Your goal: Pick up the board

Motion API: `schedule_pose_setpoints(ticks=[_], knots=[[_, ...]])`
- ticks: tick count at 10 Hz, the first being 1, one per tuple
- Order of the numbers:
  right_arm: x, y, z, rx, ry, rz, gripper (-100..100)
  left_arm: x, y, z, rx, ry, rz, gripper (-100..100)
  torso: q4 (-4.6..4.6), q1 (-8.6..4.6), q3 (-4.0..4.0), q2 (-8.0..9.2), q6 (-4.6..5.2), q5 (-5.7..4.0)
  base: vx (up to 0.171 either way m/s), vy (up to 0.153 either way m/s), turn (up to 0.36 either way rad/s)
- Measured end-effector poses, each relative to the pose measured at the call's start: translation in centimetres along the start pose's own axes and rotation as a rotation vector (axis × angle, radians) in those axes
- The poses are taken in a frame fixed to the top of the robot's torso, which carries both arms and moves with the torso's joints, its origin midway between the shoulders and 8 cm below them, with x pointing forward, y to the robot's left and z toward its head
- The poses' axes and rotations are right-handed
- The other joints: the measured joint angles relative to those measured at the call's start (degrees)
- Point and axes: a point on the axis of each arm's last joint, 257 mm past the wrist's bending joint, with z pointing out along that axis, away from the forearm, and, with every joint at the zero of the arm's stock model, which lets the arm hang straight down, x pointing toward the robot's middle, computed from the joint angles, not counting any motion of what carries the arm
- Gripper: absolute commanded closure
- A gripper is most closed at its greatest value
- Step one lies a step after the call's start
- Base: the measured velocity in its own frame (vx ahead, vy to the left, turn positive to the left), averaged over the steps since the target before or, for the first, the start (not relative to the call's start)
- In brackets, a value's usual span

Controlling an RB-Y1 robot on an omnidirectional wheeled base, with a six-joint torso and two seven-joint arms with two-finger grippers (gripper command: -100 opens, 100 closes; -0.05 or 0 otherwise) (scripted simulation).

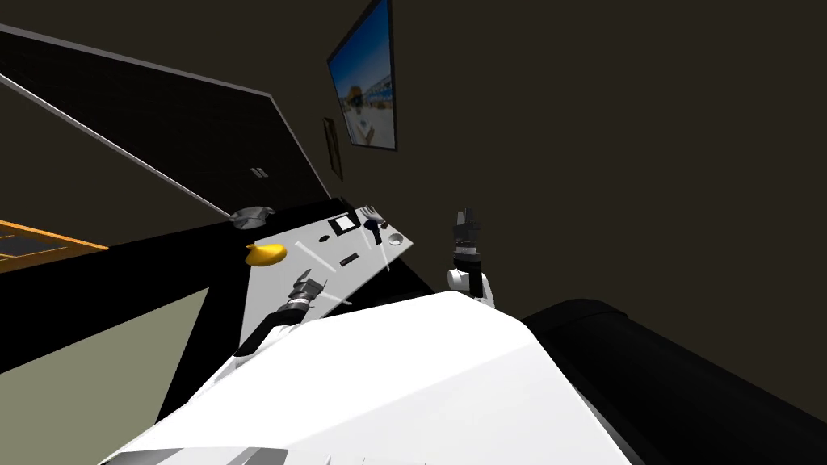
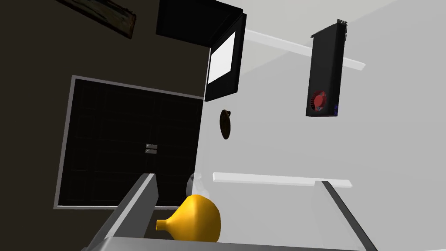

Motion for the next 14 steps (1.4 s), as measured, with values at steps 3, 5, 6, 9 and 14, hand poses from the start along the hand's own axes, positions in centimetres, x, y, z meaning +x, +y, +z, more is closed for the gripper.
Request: schedule_pose_setpoints(ticks=[3, 5, 6, 9, 14], knots=[[0.0, 0.0, 0.0, 0.000, 0.000, 0.000, 0, -5.2, 3.1, -0.5, -0.114, -0.097, -0.039, -100, 0.00, 0.01, 0.00, 0.00, 0.05, 0.01, -0.011, 0.005, -0.300], [0.0, 0.0, 0.0, 0.000, 0.000, 0.000, 0, -8.8, 4.9, -1.9, -0.191, -0.170, -0.067, -100, 0.00, -0.01, 0.00, 0.00, 0.03, 0.00, -0.008, 0.001, -0.287], [0.0, 0.0, 0.0, 0.000, 0.000, 0.000, 0, -10.0, 5.7, -2.6, -0.225, -0.198, -0.081, -100, 0.00, 0.00, 0.00, 0.00, -0.03, 0.00, -0.007, -0.002, -0.378], [0.0, 0.0, 0.0, 0.000, 0.000, 0.000, 0, -15.6, 7.8, -4.8, -0.326, -0.308, -0.136, -100, 0.00, 0.02, -0.02, -0.04, 0.02, 0.00, -0.002, 0.007, -0.254], [0.0, 0.0, 0.0, 0.000, 0.000, 0.000, 0, -21.1, 10.6, -9.1, -0.443, -0.454, -0.229, -100, -0.01, 0.04, -0.04, -0.08, 0.00, 0.01, 0.007, 0.010, -0.238]])
